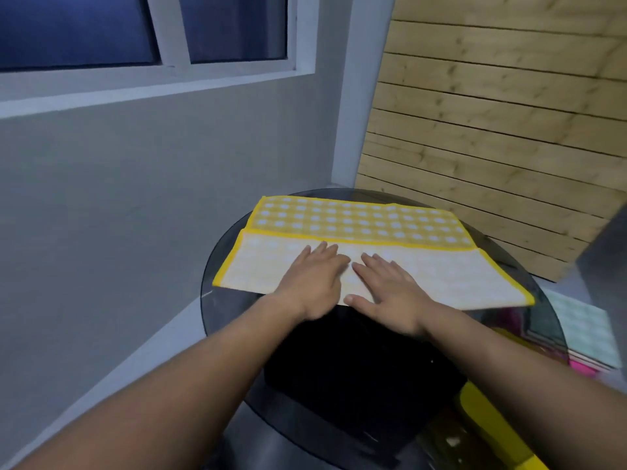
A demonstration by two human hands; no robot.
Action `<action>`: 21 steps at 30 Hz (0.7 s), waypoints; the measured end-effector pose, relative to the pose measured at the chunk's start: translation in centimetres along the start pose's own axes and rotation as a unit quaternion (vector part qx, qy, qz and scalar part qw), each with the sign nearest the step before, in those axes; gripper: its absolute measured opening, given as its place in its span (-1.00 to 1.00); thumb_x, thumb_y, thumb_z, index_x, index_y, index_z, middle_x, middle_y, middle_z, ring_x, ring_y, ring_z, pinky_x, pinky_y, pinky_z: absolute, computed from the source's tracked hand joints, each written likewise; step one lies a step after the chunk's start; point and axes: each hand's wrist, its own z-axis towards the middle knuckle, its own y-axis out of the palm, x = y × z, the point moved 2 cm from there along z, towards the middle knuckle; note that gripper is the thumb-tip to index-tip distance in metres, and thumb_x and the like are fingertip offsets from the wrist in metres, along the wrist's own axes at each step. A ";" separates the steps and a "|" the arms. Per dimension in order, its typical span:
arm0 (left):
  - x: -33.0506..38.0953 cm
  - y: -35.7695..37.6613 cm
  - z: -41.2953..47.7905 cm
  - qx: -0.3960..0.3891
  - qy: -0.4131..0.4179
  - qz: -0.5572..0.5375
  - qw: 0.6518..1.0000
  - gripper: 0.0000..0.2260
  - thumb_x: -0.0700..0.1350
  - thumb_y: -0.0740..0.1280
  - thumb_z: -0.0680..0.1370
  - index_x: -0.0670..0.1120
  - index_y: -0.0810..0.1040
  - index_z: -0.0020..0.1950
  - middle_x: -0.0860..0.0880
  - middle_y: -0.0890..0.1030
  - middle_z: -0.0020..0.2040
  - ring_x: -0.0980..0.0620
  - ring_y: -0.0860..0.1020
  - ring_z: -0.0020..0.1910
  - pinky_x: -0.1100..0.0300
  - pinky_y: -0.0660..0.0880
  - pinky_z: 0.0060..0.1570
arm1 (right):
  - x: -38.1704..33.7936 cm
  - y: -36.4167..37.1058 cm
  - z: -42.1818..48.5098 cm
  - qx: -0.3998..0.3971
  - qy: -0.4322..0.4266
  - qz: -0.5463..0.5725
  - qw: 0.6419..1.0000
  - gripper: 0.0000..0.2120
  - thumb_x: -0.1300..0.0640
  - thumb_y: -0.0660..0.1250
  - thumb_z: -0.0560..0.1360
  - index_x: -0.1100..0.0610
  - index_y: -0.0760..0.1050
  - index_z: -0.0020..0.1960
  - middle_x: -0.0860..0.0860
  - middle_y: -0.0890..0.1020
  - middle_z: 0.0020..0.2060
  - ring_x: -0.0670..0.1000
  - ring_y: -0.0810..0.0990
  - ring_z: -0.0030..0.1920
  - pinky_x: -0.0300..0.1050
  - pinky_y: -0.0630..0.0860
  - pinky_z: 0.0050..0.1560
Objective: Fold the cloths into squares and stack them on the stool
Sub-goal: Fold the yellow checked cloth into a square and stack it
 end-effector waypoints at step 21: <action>-0.6 2.1 1.0 -0.078 -0.071 0.113 0.988 -0.47 0.19 -0.13 0.67 0.14 -0.13 0.63 0.03 -0.20 0.63 -0.04 -0.25 0.60 -0.11 -0.24 0.54 | 13.8 -1.7 -7.2 -0.029 0.092 -0.024 0.995 -0.02 -0.56 -0.23 0.33 -0.05 -0.21 0.60 -0.01 -0.24 0.59 0.02 -0.30 0.58 0.08 -0.24 0.56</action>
